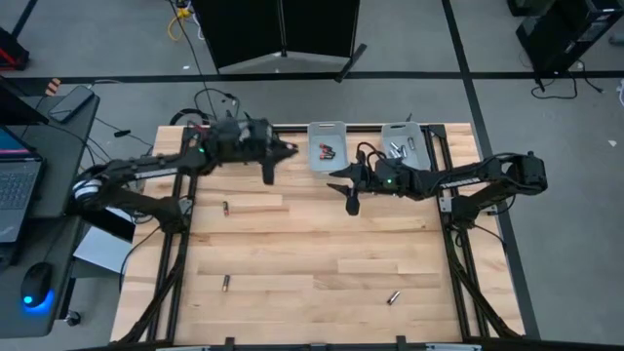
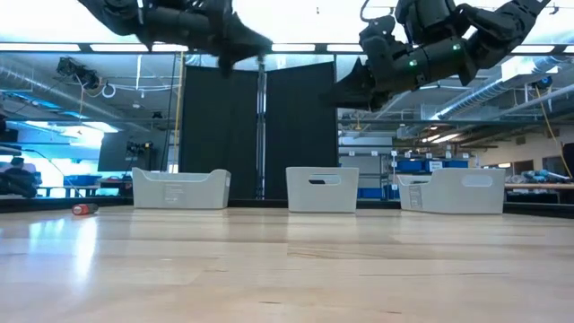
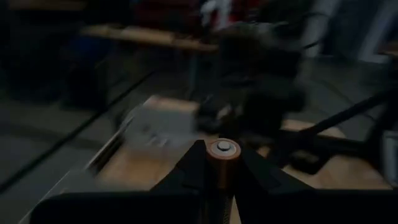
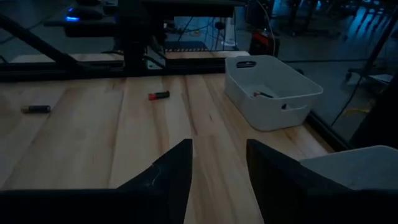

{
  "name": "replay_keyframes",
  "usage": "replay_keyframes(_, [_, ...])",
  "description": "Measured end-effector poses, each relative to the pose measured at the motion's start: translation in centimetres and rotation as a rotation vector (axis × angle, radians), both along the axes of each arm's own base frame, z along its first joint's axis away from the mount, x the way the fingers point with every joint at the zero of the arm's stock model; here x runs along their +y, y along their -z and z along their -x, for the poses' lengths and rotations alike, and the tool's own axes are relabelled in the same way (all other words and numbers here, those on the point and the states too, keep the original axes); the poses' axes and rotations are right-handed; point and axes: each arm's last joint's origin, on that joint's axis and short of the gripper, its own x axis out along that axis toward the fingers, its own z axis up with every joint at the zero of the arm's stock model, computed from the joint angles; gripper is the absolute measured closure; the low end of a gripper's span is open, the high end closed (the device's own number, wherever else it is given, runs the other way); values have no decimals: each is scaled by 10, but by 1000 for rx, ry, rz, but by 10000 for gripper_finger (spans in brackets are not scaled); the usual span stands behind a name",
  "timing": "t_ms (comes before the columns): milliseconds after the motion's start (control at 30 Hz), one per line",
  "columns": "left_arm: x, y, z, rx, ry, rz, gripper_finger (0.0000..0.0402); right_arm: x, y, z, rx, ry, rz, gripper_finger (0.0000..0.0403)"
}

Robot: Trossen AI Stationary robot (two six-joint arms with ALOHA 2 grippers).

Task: Sort batteries
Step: Put the top black brown battery into the left bin

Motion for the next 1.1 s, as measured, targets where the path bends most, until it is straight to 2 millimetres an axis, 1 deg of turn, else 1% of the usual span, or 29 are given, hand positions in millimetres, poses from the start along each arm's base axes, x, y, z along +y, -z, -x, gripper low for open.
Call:
replay_keyframes(100, [17, 3, 22, 106, -102, 76, 349, -2, 1, 1, 11, 8, -2, 242])
replay_keyframes(300, [58, 22, 61, 306, -372, 190, 349, -6, 2, 2, 15, 23, -8, 243])
replay_keyframes(433, [82, 36, 79, 473, -483, 266, 349, -7, 2, 2, 17, 29, -15, 245])
replay_keyframes(500, [95, 41, 85, 558, -529, 288, 349, -7, 3, 2, 25, 29, -16, 245])
replay_keyframes(600, [114, 52, 89, 683, -597, 308, 349, -7, 3, 2, 27, 28, -16, 247])
replay_keyframes(700, [127, 65, 85, 771, -590, 343, 349, -7, 3, 2, 27, 28, -16, 249])
replay_keyframes(900, [143, 100, 73, 919, -534, 407, 349, -7, 3, 2, 29, 28, -14, 250])
replay_keyframes(1100, [153, 122, 67, 994, -541, 434, 349, -7, 3, 2, 31, 29, -17, 254])
